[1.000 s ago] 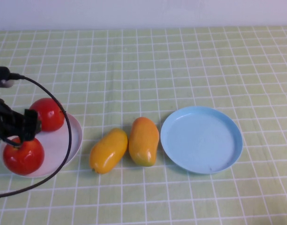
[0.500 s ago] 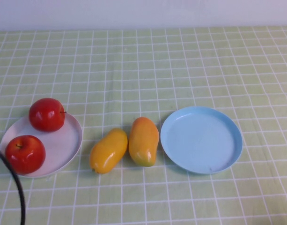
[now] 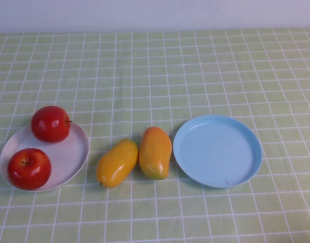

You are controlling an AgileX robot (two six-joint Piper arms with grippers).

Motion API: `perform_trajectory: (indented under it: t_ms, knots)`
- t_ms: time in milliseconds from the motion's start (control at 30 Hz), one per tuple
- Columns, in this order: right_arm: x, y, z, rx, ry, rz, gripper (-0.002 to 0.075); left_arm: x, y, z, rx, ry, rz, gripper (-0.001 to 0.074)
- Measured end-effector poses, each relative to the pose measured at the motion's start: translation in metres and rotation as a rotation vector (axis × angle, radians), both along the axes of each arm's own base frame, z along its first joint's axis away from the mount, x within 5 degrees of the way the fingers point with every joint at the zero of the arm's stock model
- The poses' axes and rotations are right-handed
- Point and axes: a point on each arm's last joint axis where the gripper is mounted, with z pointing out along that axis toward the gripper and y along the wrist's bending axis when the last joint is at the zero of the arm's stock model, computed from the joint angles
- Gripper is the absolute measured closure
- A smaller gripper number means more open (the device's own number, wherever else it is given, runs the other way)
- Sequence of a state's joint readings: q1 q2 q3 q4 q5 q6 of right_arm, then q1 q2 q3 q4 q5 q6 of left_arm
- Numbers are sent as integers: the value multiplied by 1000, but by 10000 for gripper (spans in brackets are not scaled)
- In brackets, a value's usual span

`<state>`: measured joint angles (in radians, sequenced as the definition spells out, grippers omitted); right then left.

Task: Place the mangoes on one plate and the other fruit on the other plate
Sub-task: Put another type of fruit in the right plate

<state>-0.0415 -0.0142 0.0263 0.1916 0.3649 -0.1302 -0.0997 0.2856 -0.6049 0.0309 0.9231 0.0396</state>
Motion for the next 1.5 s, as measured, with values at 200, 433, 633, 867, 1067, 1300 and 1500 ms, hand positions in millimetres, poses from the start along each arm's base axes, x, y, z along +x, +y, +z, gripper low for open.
perform_trajectory:
  t_ms: [200, 433, 633, 867, 1067, 1300, 1500]
  knots:
    - [0, 0, 0, 0, 0, 0, 743, 11, -2, -6, -42, -119, 2, 731]
    - [0, 0, 0, 0, 0, 0, 743, 13, -5, -49, -138, -427, -13, 731]
    - [0, 0, 0, 0, 2, 0, 743, 10, -4, -90, -114, -485, -12, 731]
    - [0, 0, 0, 0, 2, 0, 743, 15, -4, -121, -71, -437, -15, 731]
    - [0, 0, 0, 1, 3, 1, 743, 15, -3, -130, -61, -355, -13, 731]
    - [0, 0, 0, 1, 3, 1, 743, 12, -3, -142, -47, -213, -8, 731]
    - [0, 0, 0, 2, 3, 1, 743, 12, -3, -143, -47, -211, -8, 731]
